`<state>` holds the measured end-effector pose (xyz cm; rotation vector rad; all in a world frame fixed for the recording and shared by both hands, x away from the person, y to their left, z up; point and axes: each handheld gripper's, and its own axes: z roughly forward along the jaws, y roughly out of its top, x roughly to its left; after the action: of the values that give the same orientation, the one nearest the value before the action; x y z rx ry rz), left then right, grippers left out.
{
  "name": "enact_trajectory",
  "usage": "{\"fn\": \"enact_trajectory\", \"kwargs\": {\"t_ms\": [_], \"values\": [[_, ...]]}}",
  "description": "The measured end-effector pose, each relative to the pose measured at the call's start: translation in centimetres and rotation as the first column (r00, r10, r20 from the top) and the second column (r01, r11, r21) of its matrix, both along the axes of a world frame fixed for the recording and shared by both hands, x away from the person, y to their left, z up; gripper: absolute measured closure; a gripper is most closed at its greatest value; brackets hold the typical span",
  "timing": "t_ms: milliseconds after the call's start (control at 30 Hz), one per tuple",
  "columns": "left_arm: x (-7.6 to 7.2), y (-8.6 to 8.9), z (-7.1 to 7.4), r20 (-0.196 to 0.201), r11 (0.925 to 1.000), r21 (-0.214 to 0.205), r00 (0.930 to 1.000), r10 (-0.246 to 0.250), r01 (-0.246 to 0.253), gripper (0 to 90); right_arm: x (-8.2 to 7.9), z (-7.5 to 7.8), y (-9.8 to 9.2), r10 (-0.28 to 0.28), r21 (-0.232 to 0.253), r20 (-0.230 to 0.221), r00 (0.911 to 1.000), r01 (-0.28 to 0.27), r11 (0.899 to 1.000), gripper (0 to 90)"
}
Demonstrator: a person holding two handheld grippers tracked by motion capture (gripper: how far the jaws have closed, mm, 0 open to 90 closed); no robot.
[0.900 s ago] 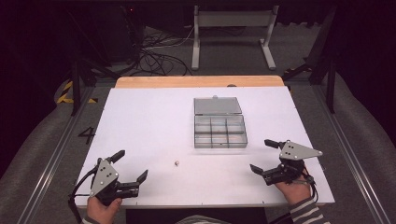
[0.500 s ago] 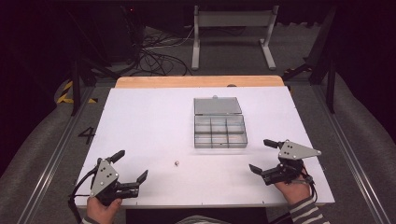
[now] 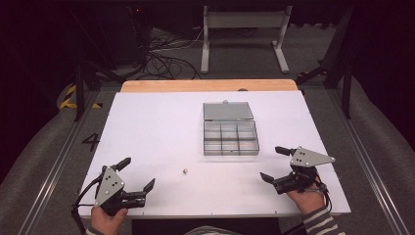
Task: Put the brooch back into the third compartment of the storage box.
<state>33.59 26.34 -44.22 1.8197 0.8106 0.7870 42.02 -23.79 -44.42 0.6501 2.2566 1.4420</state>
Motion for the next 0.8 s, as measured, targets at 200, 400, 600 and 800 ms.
{"fn": "enact_trajectory", "kwargs": {"t_ms": [200, 400, 600, 800], "values": [[0.1, 0.0, 0.0, 0.003, 1.0000, 0.003, 1.0000, -0.001, 0.001, 5.3, 0.2, 0.3, 0.5, 0.012, -0.004, -0.003, 0.9999, -0.012, 1.000, 0.5], [0.1, 0.0, 0.0, -0.002, 1.0000, 0.004, 1.0000, -0.002, 0.002, 5.3, 0.3, 0.7, 1.3, 0.033, -0.005, -0.005, 0.9994, -0.033, 0.999, 0.5], [0.1, 0.0, -0.1, -0.006, 1.0000, 0.004, 1.0000, -0.003, 0.003, 5.3, 0.6, 1.4, 1.9, 0.048, 0.004, -0.002, 0.9988, -0.048, 0.999, 0.5], [0.1, 0.0, 0.0, -0.004, 0.9999, 0.010, 1.0000, -0.003, 0.003, 5.3, 0.9, 1.8, 2.6, 0.061, 0.001, -0.001, 0.9981, -0.061, 0.998, 0.5]]}}
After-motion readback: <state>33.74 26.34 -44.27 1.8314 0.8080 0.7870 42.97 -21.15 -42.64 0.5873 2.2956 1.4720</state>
